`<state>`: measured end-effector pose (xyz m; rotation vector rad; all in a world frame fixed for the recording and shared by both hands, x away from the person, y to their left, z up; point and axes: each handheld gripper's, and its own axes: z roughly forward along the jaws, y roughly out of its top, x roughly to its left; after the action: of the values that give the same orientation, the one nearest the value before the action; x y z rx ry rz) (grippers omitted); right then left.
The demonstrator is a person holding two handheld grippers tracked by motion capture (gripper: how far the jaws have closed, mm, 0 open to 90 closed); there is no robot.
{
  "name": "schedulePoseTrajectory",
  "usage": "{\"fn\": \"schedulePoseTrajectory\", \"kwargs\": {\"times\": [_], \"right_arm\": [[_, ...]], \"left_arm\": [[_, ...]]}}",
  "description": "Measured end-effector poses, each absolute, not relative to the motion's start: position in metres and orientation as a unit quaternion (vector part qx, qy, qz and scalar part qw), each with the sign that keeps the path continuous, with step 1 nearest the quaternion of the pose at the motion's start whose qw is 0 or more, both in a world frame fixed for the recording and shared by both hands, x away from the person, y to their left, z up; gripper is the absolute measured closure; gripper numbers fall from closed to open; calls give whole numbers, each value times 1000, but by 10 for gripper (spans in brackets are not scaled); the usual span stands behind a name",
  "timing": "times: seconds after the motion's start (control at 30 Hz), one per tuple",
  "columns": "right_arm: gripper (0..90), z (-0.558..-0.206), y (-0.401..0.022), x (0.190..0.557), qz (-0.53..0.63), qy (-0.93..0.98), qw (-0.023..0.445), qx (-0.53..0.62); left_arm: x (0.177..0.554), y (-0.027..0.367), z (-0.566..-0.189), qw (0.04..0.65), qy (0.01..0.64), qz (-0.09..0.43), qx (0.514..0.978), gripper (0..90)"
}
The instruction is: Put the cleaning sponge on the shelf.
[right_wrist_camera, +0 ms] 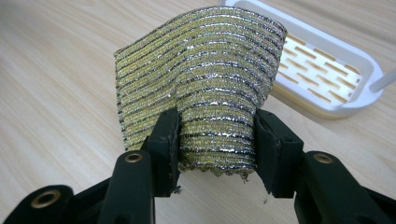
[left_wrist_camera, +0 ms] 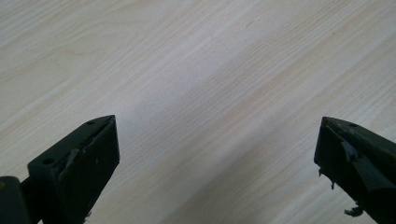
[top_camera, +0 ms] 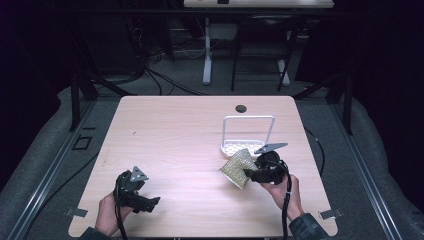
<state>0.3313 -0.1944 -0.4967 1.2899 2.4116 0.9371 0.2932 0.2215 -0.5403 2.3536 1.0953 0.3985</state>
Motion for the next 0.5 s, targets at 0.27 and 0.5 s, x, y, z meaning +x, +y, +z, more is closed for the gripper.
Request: {"fn": "schedulePoseTrajectory", "kwargs": {"times": [0.27,0.5], "right_arm": [[543,-498,-199,341,321,817,132,460],[543,-498,-200,347,328,808,140,469]], "left_arm": [[293,220,-540,254,399,149,869,1],[294,219,-541,250,398,147,870,1]]}}
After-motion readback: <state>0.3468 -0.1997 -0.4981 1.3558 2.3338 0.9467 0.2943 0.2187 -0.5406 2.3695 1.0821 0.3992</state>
